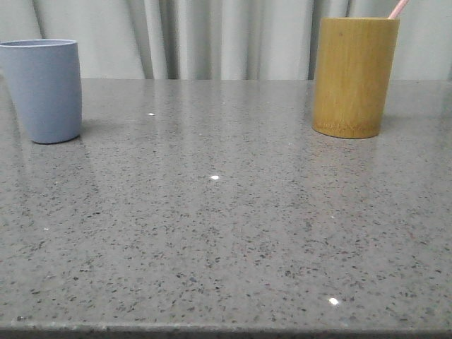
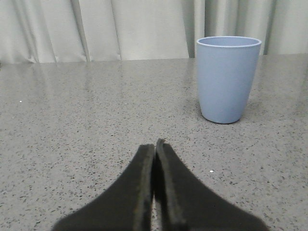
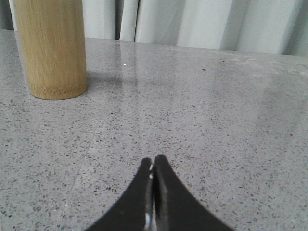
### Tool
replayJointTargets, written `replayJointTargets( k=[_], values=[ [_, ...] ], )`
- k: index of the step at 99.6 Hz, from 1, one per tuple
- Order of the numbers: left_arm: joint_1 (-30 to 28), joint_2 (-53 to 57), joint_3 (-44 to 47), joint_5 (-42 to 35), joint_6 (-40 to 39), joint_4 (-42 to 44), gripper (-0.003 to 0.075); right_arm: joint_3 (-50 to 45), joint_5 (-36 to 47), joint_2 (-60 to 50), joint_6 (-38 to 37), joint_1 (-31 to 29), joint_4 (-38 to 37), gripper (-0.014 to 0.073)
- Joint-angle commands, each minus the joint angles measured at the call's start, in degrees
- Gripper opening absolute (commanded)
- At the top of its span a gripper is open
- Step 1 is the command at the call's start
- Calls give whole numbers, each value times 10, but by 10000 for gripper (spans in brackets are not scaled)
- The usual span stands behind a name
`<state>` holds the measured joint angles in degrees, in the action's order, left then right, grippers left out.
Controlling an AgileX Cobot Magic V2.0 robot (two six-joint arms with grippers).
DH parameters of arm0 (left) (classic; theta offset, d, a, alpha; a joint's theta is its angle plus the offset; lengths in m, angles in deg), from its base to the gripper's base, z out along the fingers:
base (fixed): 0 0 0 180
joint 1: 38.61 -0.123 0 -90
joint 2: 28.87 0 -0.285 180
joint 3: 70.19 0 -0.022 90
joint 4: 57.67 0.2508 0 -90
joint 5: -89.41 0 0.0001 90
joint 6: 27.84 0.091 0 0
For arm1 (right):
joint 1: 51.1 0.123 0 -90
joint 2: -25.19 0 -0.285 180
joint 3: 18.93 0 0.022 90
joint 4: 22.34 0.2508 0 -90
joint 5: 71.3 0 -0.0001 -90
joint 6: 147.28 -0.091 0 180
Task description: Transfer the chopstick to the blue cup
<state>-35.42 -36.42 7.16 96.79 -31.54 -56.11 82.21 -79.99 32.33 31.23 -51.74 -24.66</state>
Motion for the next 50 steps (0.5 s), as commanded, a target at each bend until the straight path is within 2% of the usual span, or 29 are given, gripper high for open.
replayJointTargets(
  k=[1,27,34,50],
  values=[
    [-2,20,5,-50,-6,-2,-19,1,44,-10,3,0,-7,-67],
    [-2,20,-9,-54,-6,-4,-19,14,157,-10,-2,0,-6,-67],
    [-2,17,-28,-46,-6,-16,-19,43,131,-6,-6,0,-6,-67],
    [-2,-30,-103,1,-6,-64,-19,150,-6,39,-7,0,5,-67]
  ],
)
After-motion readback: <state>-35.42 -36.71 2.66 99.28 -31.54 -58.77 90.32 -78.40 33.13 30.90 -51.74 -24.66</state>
